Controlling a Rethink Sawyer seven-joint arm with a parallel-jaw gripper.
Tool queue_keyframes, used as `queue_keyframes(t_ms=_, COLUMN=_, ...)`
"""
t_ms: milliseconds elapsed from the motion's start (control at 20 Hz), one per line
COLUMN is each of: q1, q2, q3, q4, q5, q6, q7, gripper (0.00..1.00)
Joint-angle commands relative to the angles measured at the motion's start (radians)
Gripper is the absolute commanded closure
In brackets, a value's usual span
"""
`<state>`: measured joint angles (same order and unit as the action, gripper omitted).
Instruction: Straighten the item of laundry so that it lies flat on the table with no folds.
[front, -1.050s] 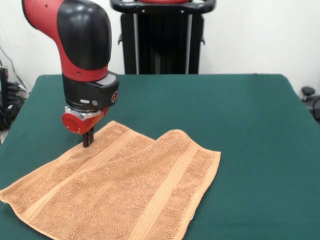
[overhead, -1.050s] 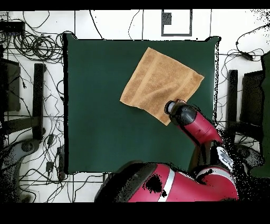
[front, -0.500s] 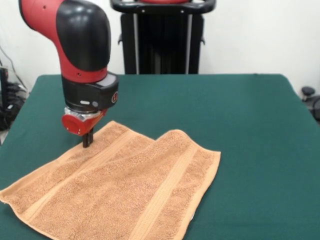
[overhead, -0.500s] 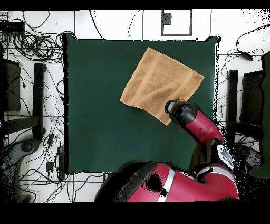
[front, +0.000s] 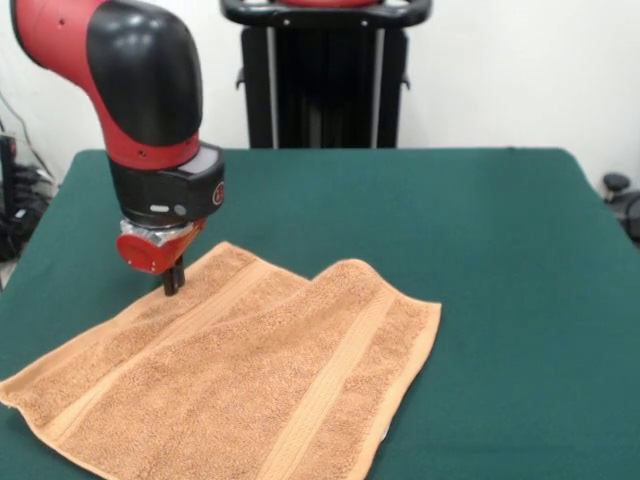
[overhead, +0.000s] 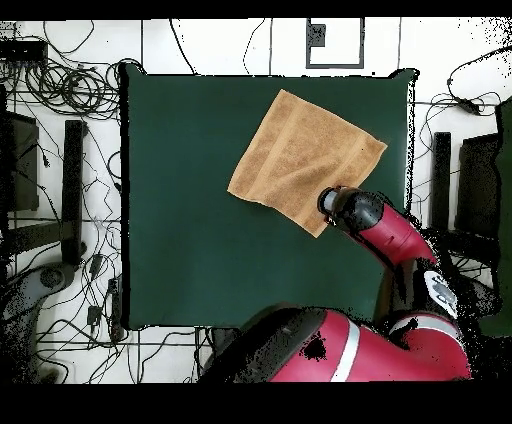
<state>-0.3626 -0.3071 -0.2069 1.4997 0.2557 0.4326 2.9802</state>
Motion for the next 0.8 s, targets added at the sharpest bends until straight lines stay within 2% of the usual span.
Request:
queue_keyframes(t_ms=50, q1=-0.095, q2=0.273, q3=0.148, q4=-0.058, q5=-0.122, q6=-0.198, q7=-0.141, gripper=1.0)
queue_keyframes(t_ms=800, q1=-0.156, q2=0.282, q3=0.168, q4=-0.105, q5=-0.291, q6=-0.174, q7=-0.141, gripper=1.0)
